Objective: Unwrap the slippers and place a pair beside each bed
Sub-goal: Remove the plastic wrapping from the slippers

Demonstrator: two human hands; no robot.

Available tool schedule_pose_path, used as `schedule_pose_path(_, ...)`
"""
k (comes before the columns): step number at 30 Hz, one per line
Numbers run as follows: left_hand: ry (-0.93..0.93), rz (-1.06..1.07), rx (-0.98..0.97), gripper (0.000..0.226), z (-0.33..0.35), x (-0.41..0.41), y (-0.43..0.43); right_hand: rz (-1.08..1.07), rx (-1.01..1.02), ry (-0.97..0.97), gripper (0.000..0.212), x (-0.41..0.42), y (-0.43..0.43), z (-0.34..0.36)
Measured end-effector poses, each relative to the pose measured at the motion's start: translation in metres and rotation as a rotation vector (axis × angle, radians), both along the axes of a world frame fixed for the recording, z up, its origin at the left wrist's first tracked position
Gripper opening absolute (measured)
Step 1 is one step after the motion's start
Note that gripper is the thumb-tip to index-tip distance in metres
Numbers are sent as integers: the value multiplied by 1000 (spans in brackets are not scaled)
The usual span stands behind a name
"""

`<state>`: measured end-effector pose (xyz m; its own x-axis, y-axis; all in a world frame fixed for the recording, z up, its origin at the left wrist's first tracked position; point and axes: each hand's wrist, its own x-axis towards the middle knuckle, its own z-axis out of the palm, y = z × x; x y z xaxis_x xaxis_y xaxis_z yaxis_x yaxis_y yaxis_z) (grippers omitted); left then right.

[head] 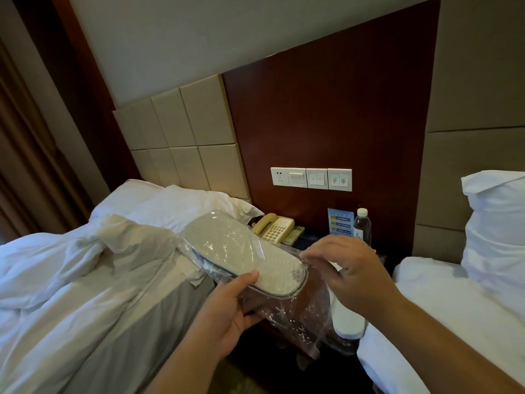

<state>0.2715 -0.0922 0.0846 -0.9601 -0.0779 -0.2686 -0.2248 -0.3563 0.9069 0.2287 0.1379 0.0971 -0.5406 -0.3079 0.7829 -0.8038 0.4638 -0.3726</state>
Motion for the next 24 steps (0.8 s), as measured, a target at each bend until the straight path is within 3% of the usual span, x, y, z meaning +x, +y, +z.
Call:
schedule_pose_path(5, 38, 33, 32, 59, 2, 0, 6, -102, -227, 69, 20, 7, -6, -4)
schedule_pose_path(8, 18, 62, 90, 55, 3, 1, 7, -164, -399, -55, 12, 7, -6, -8)
schedule_pose_path(13, 11, 78, 132, 49, 1, 4, -5, -181, -455, -302, 18, 7, 9, -3)
schedule_pose_path(15, 15, 77, 131, 48, -1, 4, -8, -33, -360, -423, 36, 8, 11, 1)
schedule_pose_path(18, 16, 71, 134, 48, -3, 4, -8, 50, -21, -579, 71, 8, 8, 3)
schedule_pose_path(20, 13, 56, 135, 47, -4, 4, -8, -25, 28, -542, 56, 4, 5, 1)
schedule_pose_path(22, 6, 42, 135, 49, -3, 6, -7, -116, -154, -494, 23, 0, 3, -3)
schedule_pose_path(24, 2, 32, 121, 49, -3, 7, -6, -161, -314, -484, 14, -3, 3, -7)
